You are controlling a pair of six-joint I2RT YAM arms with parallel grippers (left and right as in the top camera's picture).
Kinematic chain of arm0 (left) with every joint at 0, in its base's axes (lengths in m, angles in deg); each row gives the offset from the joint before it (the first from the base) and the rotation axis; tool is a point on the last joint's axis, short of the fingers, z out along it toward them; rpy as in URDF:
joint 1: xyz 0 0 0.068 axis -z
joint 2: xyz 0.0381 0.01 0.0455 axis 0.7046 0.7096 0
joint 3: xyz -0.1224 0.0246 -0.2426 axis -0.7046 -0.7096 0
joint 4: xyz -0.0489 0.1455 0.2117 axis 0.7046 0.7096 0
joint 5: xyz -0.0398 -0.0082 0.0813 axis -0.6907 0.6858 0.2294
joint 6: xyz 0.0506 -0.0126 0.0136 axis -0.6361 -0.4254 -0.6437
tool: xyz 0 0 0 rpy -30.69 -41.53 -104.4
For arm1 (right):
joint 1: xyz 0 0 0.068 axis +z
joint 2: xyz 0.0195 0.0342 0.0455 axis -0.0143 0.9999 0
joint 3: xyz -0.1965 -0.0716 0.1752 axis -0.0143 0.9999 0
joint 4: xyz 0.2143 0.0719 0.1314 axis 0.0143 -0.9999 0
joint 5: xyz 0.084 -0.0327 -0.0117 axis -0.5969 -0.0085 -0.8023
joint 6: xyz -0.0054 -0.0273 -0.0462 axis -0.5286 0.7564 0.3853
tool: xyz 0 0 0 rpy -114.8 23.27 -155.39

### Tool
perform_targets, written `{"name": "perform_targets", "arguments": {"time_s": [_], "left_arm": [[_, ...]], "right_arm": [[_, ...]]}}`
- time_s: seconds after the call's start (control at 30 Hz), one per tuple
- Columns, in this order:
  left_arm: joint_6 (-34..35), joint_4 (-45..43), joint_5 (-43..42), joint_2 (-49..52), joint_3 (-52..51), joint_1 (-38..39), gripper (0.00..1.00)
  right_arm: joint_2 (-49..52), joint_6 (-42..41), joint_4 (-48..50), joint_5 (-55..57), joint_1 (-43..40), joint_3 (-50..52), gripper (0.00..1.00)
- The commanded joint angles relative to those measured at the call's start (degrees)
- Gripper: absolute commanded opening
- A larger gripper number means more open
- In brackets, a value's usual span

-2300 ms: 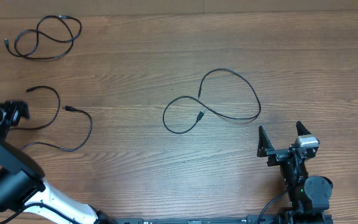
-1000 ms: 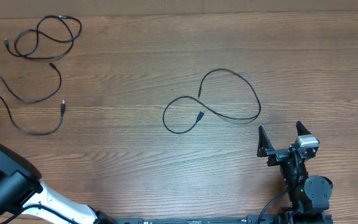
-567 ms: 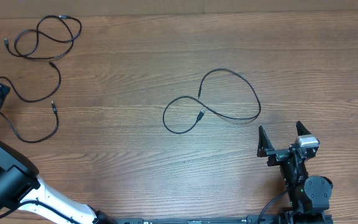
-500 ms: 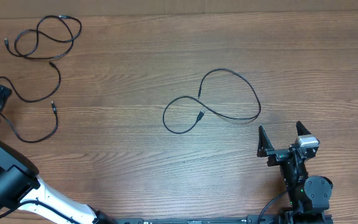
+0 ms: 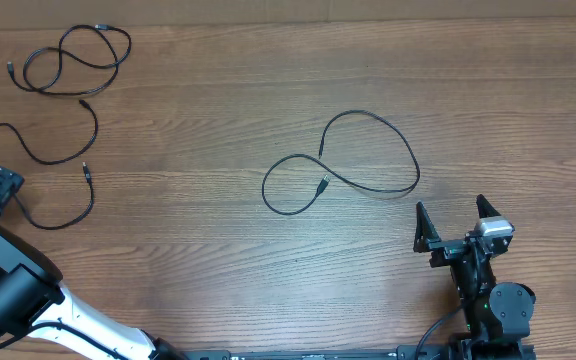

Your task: Untangle cables

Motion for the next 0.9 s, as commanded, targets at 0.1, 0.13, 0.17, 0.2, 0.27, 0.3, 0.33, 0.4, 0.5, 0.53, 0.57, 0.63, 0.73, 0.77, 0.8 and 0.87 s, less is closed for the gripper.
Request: {"name": "perform_targets", "arguments": {"time_s": [0.1,0.13,0.17,0.2,0.27,0.3,0.33,0.4,0.5,0.53,0.57,0.63,0.73,0.77,0.8,0.87], "left_arm": [[-7.6,-6.7,-9.2,-0.2,-3.3,0.3,0.96],[-7.6,-7.3,-9.8,-0.1,-3.5,0.3,0.96],[-7.6,-7.7,-10.0,0.2,-3.7,0.3,0.96],[-7.6,-8.3,-10.0,0.6,-3.8,0.3,0.93],[-7.6,-9.5,-10.2,1.9,-3.9,0.3,0.87],[-7.6,-9.6,-10.2,2.2,-3.9,0.3,0.86],[-7.7,-9.9,-10.2,3.1,-3.9,0.3,0.83],[-7.6,-10.2,-10.3,4.7,-3.9,0.3,0.76],[-7.6,-10.4,-10.7,6.7,-3.9,0.3,0.61],[-7.6,-10.5,-11.2,7.1,-3.9,0.3,0.50],[-7.5,-10.7,-11.8,7.2,-3.9,0.3,0.39],[-4.9,-11.3,-12.4,7.2,-3.8,0.3,0.21],[1.1,-11.3,-14.3,7.2,-3.0,0.3,0.11],[2.9,-11.3,-16.1,7.2,-2.6,0.3,0.10],[5.0,-11.3,-18.4,7.2,-2.3,0.3,0.09],[11.1,-11.9,-24.5,7.2,-1.5,0.3,0.04]], "right_arm": [[-0.4,0.1,0.2,-0.1,0.3,0.6,1.00],[-0.4,0.1,0.2,-0.1,0.3,0.6,1.00],[-0.4,0.1,0.2,-0.1,0.3,0.6,1.00],[-0.4,0.1,0.2,-0.1,0.3,0.6,1.00],[-0.4,0.1,0.2,-0.1,0.3,0.6,1.00],[-0.4,0.1,0.2,-0.1,0.3,0.6,1.00],[-0.4,0.1,0.2,-0.1,0.3,0.6,1.00],[-0.4,0.1,0.2,-0.1,0.3,0.6,1.00],[-0.4,0.1,0.2,-0.1,0.3,0.6,1.00],[-0.4,0.1,0.2,-0.1,0.3,0.6,1.00],[-0.4,0.1,0.2,-0.1,0.3,0.6,1.00],[-0.4,0.1,0.2,-0.1,0.3,0.6,1.00],[-0.4,0.1,0.2,-0.1,0.3,0.6,1.00],[-0.4,0.1,0.2,-0.1,0.3,0.6,1.00],[-0.4,0.1,0.2,-0.1,0.3,0.6,1.00],[-0.4,0.1,0.2,-0.1,0.3,0.6,1.00]]}}
